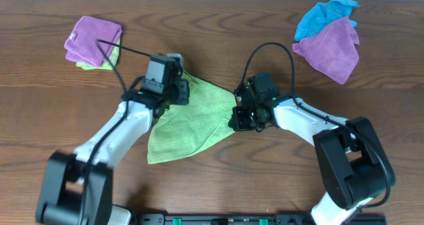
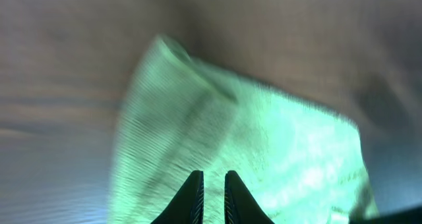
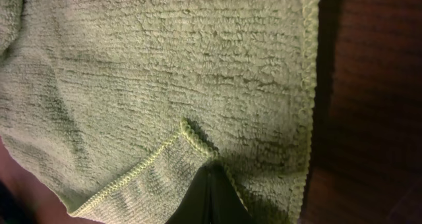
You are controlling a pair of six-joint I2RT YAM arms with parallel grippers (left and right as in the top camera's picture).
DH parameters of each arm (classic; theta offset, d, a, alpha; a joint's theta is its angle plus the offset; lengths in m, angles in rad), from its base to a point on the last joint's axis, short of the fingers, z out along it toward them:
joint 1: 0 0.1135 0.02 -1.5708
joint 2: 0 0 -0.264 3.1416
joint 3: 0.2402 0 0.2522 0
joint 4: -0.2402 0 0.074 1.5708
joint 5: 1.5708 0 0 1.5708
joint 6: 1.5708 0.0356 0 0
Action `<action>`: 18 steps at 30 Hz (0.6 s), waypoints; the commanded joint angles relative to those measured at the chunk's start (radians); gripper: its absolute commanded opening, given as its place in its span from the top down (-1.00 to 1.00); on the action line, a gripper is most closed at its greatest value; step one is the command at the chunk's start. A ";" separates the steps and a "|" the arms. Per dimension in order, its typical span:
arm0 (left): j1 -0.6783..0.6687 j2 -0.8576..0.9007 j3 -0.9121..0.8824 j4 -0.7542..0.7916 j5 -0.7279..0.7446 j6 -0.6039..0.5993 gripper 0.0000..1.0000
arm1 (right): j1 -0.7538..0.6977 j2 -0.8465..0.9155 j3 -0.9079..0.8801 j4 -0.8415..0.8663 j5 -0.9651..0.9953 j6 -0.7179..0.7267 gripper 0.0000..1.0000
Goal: Fold the cloth
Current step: 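Hold the cloth with both grippers and pull the corners apart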
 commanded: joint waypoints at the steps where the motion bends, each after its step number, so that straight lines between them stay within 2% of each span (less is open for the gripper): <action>1: -0.002 0.064 -0.015 0.010 0.166 -0.011 0.67 | -0.010 0.045 -0.047 -0.020 0.112 -0.008 0.97; 3: -0.003 0.093 -0.015 0.013 0.167 -0.011 0.62 | -0.010 0.045 -0.047 -0.020 0.112 -0.008 0.97; 8: -0.039 0.121 -0.015 0.010 0.183 -0.009 0.64 | -0.010 0.045 -0.047 -0.020 0.113 -0.008 0.97; 14: -0.095 0.143 -0.015 0.008 -0.045 -0.003 0.53 | -0.010 0.045 -0.047 -0.021 0.111 -0.008 0.98; 18: -0.100 0.190 -0.015 0.012 -0.110 -0.004 0.54 | -0.010 0.045 -0.047 -0.021 0.108 -0.008 0.97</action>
